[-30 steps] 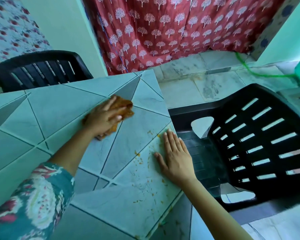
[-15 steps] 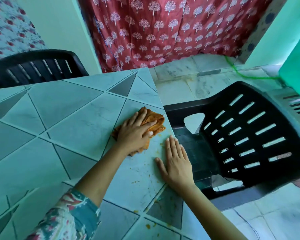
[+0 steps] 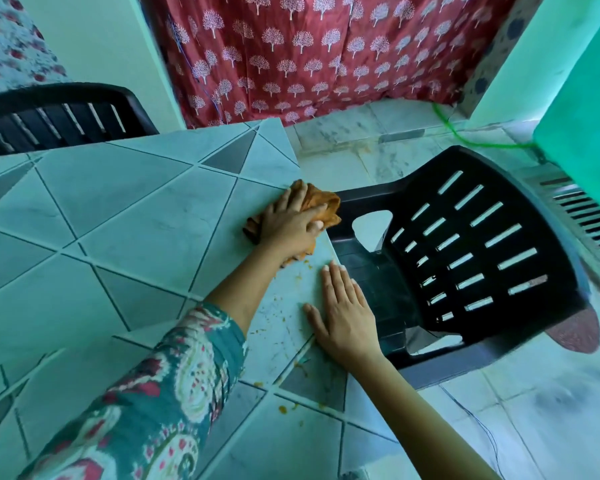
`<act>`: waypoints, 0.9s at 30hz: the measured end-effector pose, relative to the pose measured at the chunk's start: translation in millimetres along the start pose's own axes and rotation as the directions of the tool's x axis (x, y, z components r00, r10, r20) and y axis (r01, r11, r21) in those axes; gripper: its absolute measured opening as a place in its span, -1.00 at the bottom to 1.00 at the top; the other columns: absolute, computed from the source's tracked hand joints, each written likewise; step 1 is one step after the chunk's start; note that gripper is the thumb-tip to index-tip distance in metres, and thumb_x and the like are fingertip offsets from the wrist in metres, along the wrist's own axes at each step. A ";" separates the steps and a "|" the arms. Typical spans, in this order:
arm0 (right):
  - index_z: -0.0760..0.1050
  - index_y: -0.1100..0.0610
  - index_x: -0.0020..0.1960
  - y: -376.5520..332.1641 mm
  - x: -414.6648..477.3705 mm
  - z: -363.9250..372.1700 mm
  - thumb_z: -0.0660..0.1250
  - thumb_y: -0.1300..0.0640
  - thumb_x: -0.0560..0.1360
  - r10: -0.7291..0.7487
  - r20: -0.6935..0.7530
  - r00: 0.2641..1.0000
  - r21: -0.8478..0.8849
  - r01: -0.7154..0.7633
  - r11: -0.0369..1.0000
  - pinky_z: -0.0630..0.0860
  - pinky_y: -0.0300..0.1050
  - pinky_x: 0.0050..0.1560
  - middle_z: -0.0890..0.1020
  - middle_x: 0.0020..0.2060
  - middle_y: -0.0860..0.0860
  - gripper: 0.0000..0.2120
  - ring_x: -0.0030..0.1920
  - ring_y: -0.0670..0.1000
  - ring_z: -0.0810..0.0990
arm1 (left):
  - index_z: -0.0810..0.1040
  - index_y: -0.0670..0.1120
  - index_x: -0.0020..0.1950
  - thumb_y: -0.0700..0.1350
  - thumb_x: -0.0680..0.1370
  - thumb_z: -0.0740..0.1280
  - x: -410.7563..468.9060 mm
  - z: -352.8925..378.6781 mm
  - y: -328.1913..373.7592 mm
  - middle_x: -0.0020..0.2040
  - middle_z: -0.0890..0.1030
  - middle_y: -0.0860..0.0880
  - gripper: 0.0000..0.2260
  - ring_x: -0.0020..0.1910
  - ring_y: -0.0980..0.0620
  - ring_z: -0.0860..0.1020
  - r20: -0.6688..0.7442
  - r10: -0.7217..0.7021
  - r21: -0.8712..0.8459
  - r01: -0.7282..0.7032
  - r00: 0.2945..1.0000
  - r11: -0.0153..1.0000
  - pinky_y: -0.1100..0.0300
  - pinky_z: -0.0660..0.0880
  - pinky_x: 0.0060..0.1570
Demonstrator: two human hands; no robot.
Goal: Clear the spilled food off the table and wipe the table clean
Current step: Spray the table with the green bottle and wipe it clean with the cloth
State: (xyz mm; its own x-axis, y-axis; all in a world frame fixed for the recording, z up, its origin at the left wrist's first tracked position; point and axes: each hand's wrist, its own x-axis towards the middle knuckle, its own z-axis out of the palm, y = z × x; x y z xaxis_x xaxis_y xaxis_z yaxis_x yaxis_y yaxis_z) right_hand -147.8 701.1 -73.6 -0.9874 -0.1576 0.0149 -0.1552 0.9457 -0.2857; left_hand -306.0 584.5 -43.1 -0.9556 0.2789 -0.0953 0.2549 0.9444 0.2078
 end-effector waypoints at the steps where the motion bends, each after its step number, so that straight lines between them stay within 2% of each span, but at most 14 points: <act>1: -0.03 0.20 0.52 2.1 -6.9 -0.7 -0.20 -0.26 0.53 -0.002 -0.004 1.000 -0.004 0.002 1.000 -0.31 -0.21 0.43 -0.06 0.49 0.06 -0.27 0.49 0.02 -0.16 | 0.25 0.28 0.42 0.14 0.58 0.10 -17.3 5.7 3.0 0.56 -0.07 0.05 -0.60 0.53 -0.05 -0.04 -0.012 0.117 0.024 -0.117 0.993 0.993 -0.04 0.05 0.43; 3: 0.04 0.22 0.51 3.9 -15.4 -2.9 -0.14 -0.24 0.56 -0.003 -0.004 1.000 -0.004 0.003 1.000 -0.24 -0.17 0.45 0.01 0.48 0.08 -0.30 0.49 0.06 -0.09 | 0.30 0.27 0.40 0.20 0.52 0.04 -49.2 7.7 -14.6 0.56 -0.02 0.05 -0.57 0.52 -0.03 0.04 -0.008 0.335 0.029 -0.335 0.942 0.942 0.00 0.09 0.43; 5: 0.00 0.21 0.52 3.4 -20.5 -4.2 -0.15 -0.25 0.56 -0.009 0.003 1.000 0.009 0.009 1.000 -0.27 -0.18 0.44 -0.03 0.49 0.07 -0.30 0.49 0.05 -0.13 | 0.36 0.23 0.38 0.25 0.47 -0.01 -59.4 0.1 -50.4 0.55 0.04 0.02 -0.50 0.50 -0.05 0.13 -0.006 0.380 -0.021 -0.380 0.925 0.925 0.02 0.10 0.41; 8: -0.13 0.17 0.53 3.1 -21.3 -6.0 -0.22 -0.27 0.53 -0.020 0.017 1.000 0.022 0.019 1.000 -0.37 -0.21 0.42 -0.16 0.49 0.03 -0.28 0.47 0.00 -0.29 | 0.32 0.25 0.40 0.19 0.54 0.12 -36.6 -11.3 -92.8 0.56 -0.02 0.03 -0.59 0.50 -0.10 0.11 -0.037 0.032 -0.027 -0.033 0.999 0.999 -0.10 0.09 0.43; 10: -0.15 0.16 0.53 4.8 -21.6 -7.1 -0.22 -0.26 0.54 -0.027 -0.002 1.000 0.031 0.027 0.999 -0.37 -0.21 0.42 -0.19 0.48 0.02 -0.29 0.47 -0.01 -0.30 | 0.28 0.25 0.42 0.11 0.59 0.16 -12.5 -15.2 -83.6 0.56 -0.07 0.02 -0.61 0.51 -0.13 0.05 -0.023 -0.163 -0.046 0.162 0.986 0.986 -0.16 0.05 0.43; 11: -0.15 0.16 0.53 5.0 -21.8 -7.3 -0.20 -0.25 0.54 -0.029 -0.003 1.000 0.034 0.029 0.999 -0.38 -0.21 0.41 -0.19 0.48 0.01 -0.30 0.47 -0.01 -0.30 | 0.27 0.25 0.43 0.10 0.59 0.15 -3.8 -14.8 -69.4 0.56 -0.09 0.02 -0.61 0.51 -0.13 0.01 -0.022 -0.191 -0.038 0.190 0.981 0.981 -0.18 0.03 0.42; 14: -0.13 0.17 0.53 5.4 -21.1 -5.3 -0.17 -0.24 0.55 -0.013 0.000 1.000 0.043 0.013 0.999 -0.37 -0.24 0.41 -0.15 0.49 0.02 -0.31 0.48 -0.03 -0.26 | 0.26 0.28 0.42 0.10 0.59 0.13 3.4 -4.5 -19.0 0.56 -0.11 0.07 -0.62 0.52 -0.09 -0.05 -0.023 -0.049 -0.025 0.048 0.999 0.999 -0.14 0.00 0.43; 16: -0.09 0.17 0.53 5.5 -19.4 -3.6 -0.23 -0.26 0.53 -0.012 -0.009 1.000 0.045 0.012 0.999 -0.35 -0.24 0.41 -0.10 0.51 0.05 -0.29 0.49 -0.03 -0.22 | 0.29 0.30 0.39 0.09 0.59 0.13 -12.1 5.2 0.0 0.56 -0.09 0.11 -0.63 0.53 -0.04 -0.04 -0.014 0.064 -0.022 -0.064 0.998 0.998 -0.06 0.02 0.44; 18: -0.06 0.19 0.53 6.2 -20.3 -1.8 -0.30 -0.30 0.51 -0.022 0.000 1.000 0.042 0.022 0.999 -0.35 -0.24 0.41 -0.06 0.52 0.07 -0.24 0.50 -0.02 -0.18 | 0.32 0.29 0.38 0.13 0.57 0.09 -46.4 10.7 0.5 0.56 -0.04 0.10 -0.63 0.52 -0.03 0.01 -0.039 0.154 -0.006 -0.155 0.987 0.988 -0.02 0.06 0.43; 20: -0.06 0.19 0.53 6.3 -20.7 -1.2 -0.27 -0.30 0.51 -0.017 -0.001 1.000 0.056 0.017 0.998 -0.32 -0.22 0.43 -0.04 0.52 0.08 -0.23 0.50 -0.02 -0.16 | 0.33 0.26 0.39 0.20 0.51 -0.02 -82.8 13.4 -21.3 0.56 0.01 0.07 -0.54 0.51 -0.07 0.08 -0.073 0.168 0.015 -0.168 0.983 0.986 -0.05 0.14 0.42; 21: -0.05 0.19 0.53 6.9 -20.2 -1.9 -0.25 -0.28 0.51 -0.013 -0.006 1.000 0.066 0.013 0.998 -0.29 -0.20 0.44 -0.04 0.52 0.08 -0.24 0.51 -0.02 -0.15 | 0.29 0.23 0.42 0.23 0.49 -0.06 -98.3 13.7 -39.8 0.56 0.01 0.05 -0.49 0.51 -0.11 0.10 -0.094 0.118 0.029 -0.115 0.989 0.993 -0.09 0.14 0.41; 23: -0.06 0.20 0.53 7.8 -19.5 -2.7 -0.25 -0.26 0.50 -0.016 -0.006 1.000 0.066 0.016 0.998 -0.26 -0.18 0.44 -0.05 0.52 0.08 -0.24 0.51 -0.02 -0.15 | 0.09 0.18 0.50 0.25 0.49 -0.07 -124.7 11.4 -80.1 0.56 -0.01 -0.02 -0.43 0.51 -0.20 0.03 -0.142 -0.103 0.048 0.110 0.985 0.993 -0.18 0.05 0.41; 25: -0.10 0.20 0.53 6.7 -19.6 -2.5 -0.30 -0.26 0.48 -0.020 0.009 1.000 0.048 0.019 0.999 -0.28 -0.18 0.43 -0.09 0.52 0.08 -0.23 0.52 0.00 -0.17 | -0.12 0.08 0.54 0.16 0.57 0.08 -134.6 2.7 -107.0 0.56 0.00 -0.12 -0.38 0.51 -0.23 -0.04 -0.180 -0.321 -0.001 0.326 0.930 0.945 -0.20 -0.04 0.42; 27: -0.13 0.20 0.53 5.9 -20.1 -2.8 -0.34 -0.26 0.47 -0.025 0.021 0.999 0.026 0.025 0.999 -0.30 -0.19 0.42 -0.11 0.53 0.08 -0.22 0.52 0.00 -0.18 | -0.18 -0.02 0.55 0.01 0.59 0.18 -124.4 -3.2 -110.8 0.55 0.01 -0.17 -0.33 0.52 -0.17 -0.03 -0.192 -0.406 -0.099 0.394 0.893 0.914 -0.12 -0.02 0.43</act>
State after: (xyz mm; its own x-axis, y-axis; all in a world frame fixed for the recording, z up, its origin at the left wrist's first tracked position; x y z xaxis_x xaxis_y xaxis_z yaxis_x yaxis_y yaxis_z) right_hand -128.9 710.6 -72.9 -0.9823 -0.1874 0.0025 -0.1789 0.9337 -0.3103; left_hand -215.9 444.7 -51.1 -0.9856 -0.1681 0.0176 -0.1585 0.9556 0.2486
